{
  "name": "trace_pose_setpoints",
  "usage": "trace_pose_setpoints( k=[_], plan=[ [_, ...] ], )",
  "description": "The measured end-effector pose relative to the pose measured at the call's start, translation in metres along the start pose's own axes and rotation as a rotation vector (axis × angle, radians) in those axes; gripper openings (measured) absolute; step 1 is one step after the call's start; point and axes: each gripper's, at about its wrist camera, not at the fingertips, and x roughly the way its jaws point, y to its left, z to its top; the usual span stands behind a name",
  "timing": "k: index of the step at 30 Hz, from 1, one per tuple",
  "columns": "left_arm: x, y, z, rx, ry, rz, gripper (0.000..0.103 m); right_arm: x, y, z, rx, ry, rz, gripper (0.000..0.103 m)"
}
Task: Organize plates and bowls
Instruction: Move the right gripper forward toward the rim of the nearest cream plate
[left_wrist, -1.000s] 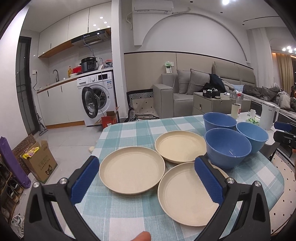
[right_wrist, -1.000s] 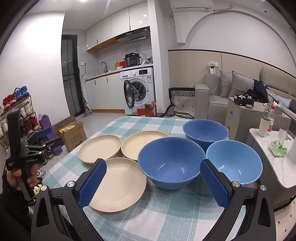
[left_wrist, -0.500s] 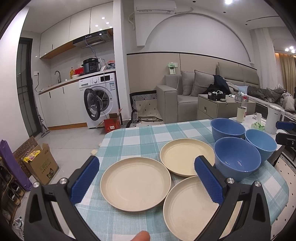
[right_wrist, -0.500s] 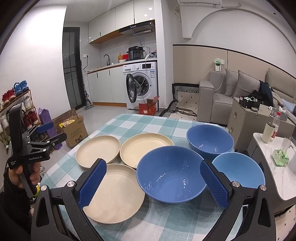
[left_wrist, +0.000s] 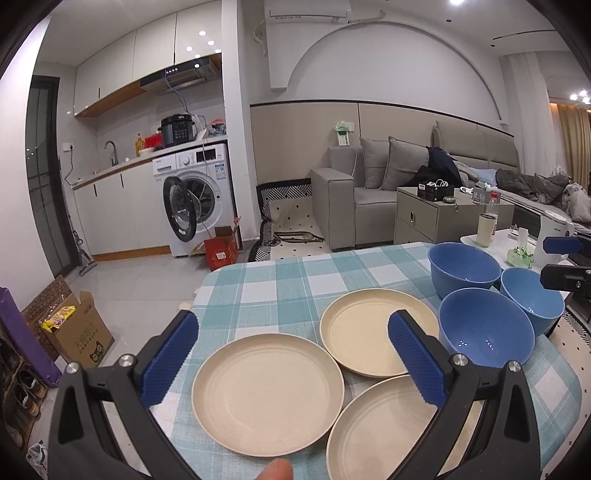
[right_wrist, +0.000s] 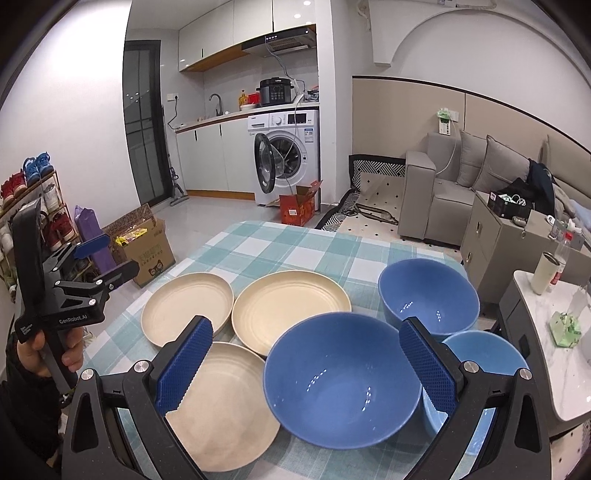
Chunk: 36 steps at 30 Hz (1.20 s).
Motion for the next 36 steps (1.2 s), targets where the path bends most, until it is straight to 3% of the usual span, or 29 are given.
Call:
trace_pose_setpoints(
  k=[6, 16, 27, 36],
  plan=[
    [0.027, 0.001, 0.009, -0.014, 0.064, -0.005, 0.103, 0.026, -0.011, 0.021, -0.002, 0.049, 0.007, 0.103],
    [0.060, 0.010, 0.019, -0.037, 0.105, -0.015, 0.103, 0.072, -0.025, 0.056, -0.008, 0.114, 0.031, 0.103],
    [0.090, 0.008, 0.036, -0.013, 0.131, -0.023, 0.103, 0.098, -0.049, 0.096, 0.048, 0.097, 0.041, 0.103],
    [0.125, 0.005, 0.033, -0.007, 0.198, -0.035, 0.103, 0.143, -0.050, 0.095, 0.019, 0.217, 0.050, 0.103]
  ],
)
